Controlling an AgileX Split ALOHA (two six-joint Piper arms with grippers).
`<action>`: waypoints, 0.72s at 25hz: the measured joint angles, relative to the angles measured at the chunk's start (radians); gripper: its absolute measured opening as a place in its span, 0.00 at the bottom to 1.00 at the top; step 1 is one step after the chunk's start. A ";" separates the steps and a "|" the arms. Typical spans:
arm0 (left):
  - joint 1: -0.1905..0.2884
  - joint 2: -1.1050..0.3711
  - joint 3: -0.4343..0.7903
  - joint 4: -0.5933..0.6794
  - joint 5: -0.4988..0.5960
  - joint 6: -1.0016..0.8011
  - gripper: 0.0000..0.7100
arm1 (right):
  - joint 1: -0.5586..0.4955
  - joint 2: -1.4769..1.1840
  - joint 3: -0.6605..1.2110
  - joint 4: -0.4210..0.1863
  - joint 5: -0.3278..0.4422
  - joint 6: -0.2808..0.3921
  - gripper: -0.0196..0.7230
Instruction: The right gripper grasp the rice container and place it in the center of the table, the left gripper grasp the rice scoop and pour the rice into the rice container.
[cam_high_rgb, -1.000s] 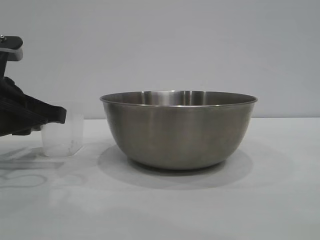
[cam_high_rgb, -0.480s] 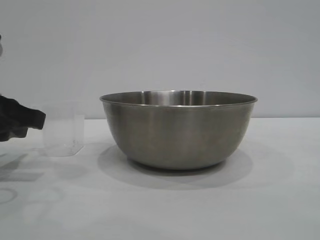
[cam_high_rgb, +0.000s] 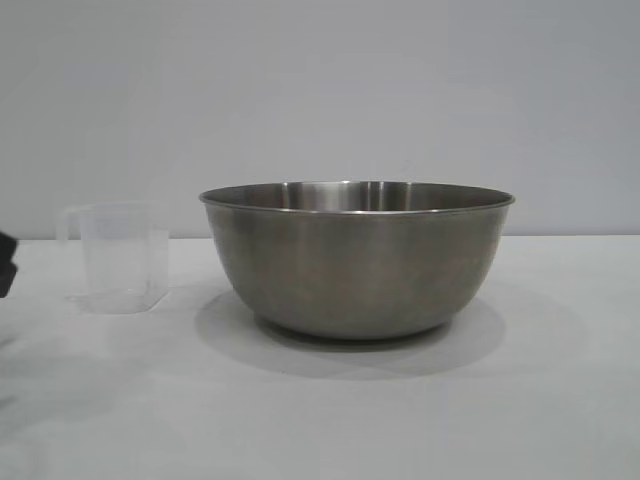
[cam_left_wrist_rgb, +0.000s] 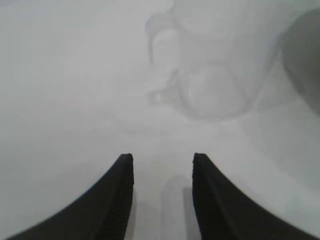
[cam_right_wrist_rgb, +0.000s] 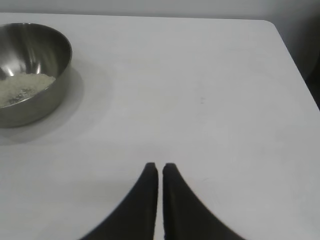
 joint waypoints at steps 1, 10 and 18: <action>0.000 0.000 0.000 0.000 0.000 0.000 0.33 | 0.000 0.000 0.000 0.000 0.000 0.000 0.03; 0.000 -0.002 0.019 -0.060 0.079 0.000 0.33 | 0.000 0.000 0.000 0.000 0.000 0.000 0.03; 0.000 -0.005 0.002 -0.112 0.176 0.047 0.33 | 0.000 0.000 0.000 0.000 0.000 0.000 0.03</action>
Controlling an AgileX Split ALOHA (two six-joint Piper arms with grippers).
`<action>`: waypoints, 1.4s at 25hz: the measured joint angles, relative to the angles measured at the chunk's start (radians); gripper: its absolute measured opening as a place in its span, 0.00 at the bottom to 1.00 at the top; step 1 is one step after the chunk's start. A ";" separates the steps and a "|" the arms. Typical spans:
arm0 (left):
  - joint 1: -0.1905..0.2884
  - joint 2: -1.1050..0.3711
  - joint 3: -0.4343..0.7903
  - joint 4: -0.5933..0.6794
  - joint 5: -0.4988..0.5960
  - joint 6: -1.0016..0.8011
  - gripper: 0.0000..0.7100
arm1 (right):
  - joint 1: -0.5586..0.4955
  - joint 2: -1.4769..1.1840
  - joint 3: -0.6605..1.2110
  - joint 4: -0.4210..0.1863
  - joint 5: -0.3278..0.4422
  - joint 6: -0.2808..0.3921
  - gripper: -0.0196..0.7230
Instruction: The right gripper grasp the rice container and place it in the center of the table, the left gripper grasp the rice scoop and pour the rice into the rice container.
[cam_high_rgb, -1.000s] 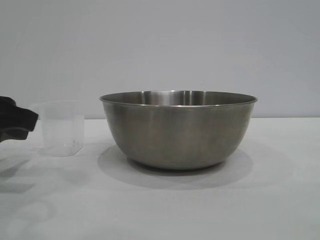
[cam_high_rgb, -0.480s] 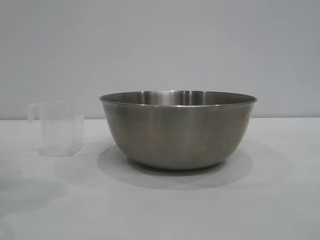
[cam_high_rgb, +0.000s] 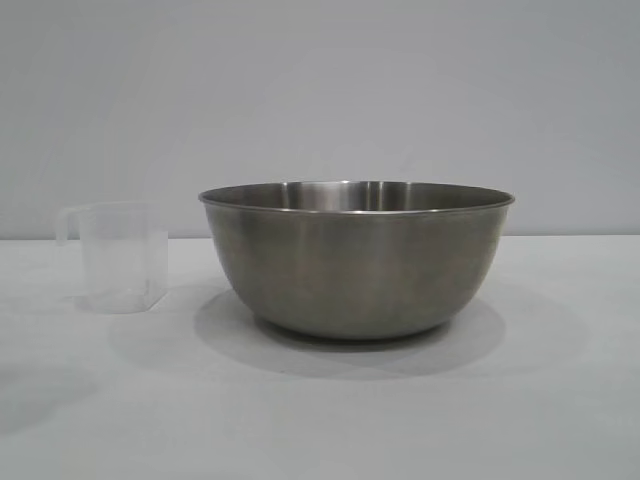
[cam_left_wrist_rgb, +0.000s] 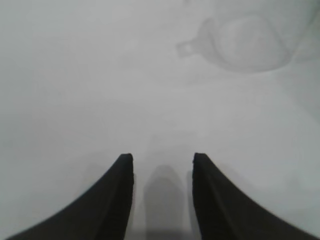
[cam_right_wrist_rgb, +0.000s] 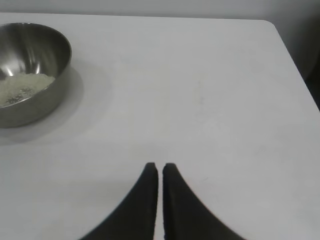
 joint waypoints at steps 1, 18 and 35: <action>0.000 -0.004 -0.014 -0.012 0.021 0.017 0.33 | 0.000 0.000 0.000 0.000 0.000 0.000 0.03; 0.000 -0.094 -0.211 -0.150 0.401 0.288 0.33 | 0.000 0.000 0.000 0.000 0.000 0.000 0.03; 0.000 -0.626 -0.259 -0.803 0.793 1.040 0.33 | 0.000 0.000 0.000 0.000 0.000 0.000 0.03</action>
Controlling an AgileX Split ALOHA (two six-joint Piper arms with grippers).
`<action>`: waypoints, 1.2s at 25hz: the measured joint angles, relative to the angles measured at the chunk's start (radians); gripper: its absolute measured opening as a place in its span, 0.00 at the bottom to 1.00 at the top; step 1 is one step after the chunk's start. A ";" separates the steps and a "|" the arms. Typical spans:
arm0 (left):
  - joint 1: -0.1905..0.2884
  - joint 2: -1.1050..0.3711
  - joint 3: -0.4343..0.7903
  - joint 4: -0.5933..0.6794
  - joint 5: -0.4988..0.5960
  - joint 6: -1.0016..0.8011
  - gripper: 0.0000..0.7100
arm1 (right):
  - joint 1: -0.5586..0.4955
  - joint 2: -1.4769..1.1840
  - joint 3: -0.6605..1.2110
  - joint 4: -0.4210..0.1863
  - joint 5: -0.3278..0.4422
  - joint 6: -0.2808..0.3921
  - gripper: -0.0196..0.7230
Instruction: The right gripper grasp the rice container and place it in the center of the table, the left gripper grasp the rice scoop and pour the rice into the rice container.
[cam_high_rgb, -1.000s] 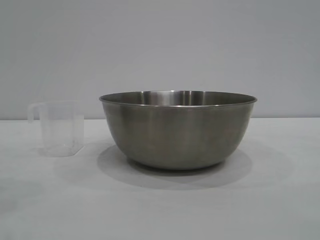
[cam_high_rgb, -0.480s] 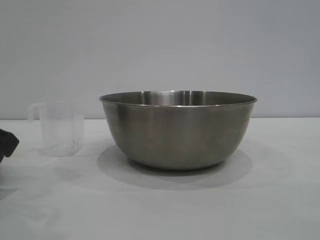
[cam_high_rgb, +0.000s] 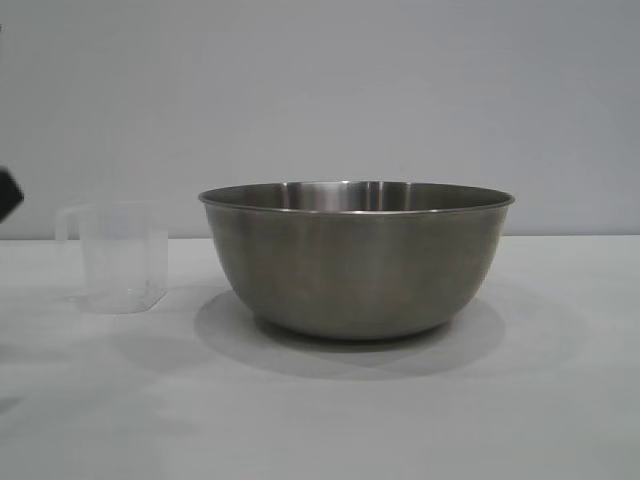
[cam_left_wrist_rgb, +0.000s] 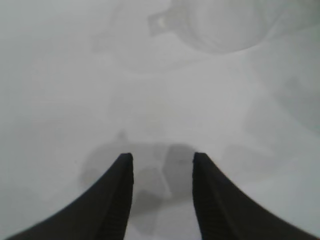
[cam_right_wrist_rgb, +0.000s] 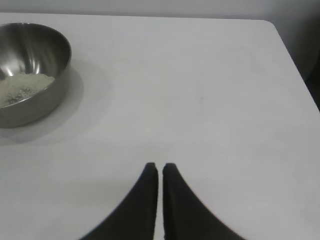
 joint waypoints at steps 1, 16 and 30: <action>0.000 -0.038 0.000 -0.002 0.004 0.004 0.33 | 0.000 0.000 0.000 0.000 0.000 0.000 0.03; 0.000 -0.225 0.000 -0.109 0.205 0.062 0.41 | 0.000 0.000 0.000 0.000 0.000 0.000 0.03; 0.000 -0.225 0.000 0.164 -0.015 0.319 0.41 | 0.000 0.000 0.000 0.000 0.000 0.000 0.03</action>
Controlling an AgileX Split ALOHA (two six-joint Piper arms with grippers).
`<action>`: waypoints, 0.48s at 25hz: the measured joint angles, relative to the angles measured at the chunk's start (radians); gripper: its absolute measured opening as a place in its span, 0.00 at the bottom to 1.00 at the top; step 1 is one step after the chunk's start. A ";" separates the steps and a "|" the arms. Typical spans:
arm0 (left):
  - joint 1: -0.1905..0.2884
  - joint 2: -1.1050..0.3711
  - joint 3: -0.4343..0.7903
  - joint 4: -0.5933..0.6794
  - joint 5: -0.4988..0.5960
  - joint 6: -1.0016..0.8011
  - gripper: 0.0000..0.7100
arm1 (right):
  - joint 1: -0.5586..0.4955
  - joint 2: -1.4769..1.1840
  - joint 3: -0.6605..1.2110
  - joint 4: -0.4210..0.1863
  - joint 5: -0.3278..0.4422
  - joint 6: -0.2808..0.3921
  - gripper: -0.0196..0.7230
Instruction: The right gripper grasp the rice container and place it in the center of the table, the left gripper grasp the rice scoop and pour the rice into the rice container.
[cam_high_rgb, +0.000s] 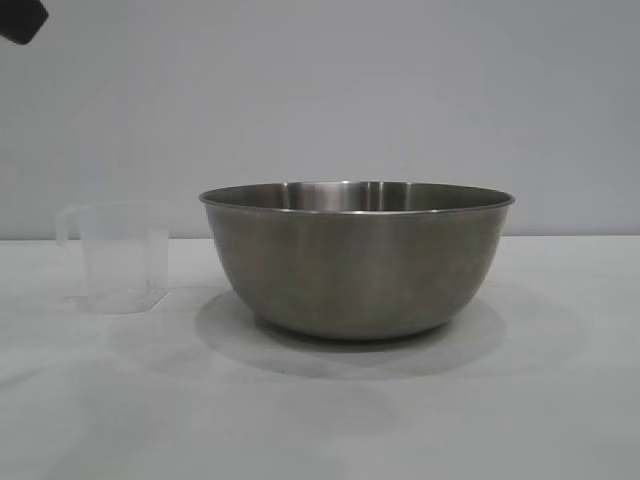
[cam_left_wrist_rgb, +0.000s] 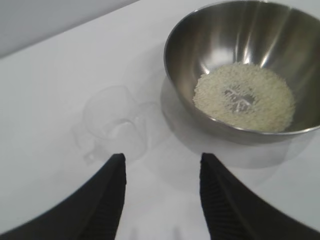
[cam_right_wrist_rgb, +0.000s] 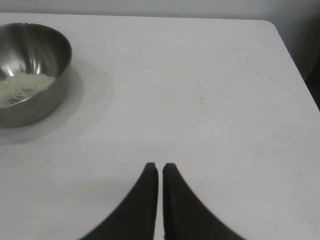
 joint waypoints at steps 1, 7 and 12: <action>0.000 0.000 0.000 0.000 -0.024 0.050 0.41 | 0.000 0.000 0.000 0.000 0.000 0.000 0.03; 0.000 0.000 0.000 -0.009 -0.159 0.479 0.41 | 0.000 0.000 0.000 0.000 0.000 0.000 0.03; 0.000 0.000 -0.017 -0.252 -0.532 0.559 0.41 | 0.000 0.000 0.000 0.000 0.000 0.000 0.03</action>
